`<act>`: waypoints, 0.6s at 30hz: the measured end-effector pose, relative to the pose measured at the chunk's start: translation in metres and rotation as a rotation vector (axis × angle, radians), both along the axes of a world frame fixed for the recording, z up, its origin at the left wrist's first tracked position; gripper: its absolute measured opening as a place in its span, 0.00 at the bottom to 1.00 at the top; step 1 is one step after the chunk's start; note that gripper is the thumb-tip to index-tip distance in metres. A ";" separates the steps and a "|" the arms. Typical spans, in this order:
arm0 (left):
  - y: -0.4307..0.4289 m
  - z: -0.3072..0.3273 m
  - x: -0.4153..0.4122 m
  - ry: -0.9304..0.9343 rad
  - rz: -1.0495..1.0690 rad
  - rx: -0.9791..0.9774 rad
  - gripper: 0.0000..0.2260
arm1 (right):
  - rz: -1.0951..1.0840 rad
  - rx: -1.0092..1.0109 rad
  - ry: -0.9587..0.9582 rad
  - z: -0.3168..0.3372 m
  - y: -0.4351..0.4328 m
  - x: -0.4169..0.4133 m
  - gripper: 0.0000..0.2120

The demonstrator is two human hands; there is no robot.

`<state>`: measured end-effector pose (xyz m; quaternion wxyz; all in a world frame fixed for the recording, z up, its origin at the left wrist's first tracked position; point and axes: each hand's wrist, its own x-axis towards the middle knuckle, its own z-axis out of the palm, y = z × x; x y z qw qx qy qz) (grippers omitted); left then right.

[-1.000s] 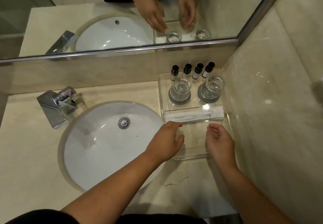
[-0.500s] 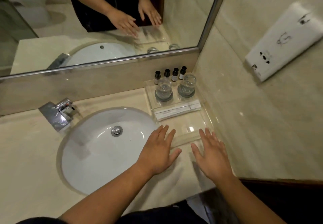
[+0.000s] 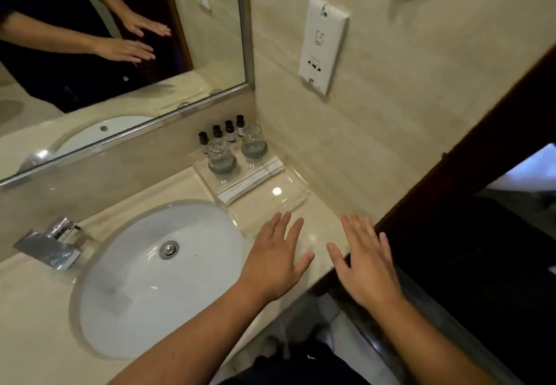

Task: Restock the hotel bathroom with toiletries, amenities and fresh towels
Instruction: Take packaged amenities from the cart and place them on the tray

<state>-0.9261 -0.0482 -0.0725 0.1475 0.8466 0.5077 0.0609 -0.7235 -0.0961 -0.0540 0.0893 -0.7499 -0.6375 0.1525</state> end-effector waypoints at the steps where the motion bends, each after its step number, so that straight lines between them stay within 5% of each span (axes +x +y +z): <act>1: -0.004 0.002 0.006 -0.003 -0.018 0.005 0.34 | -0.015 0.009 0.000 0.002 -0.007 0.005 0.37; 18: -0.112 0.020 0.185 -0.033 -0.270 0.046 0.36 | -0.248 0.059 0.003 0.018 -0.166 0.157 0.36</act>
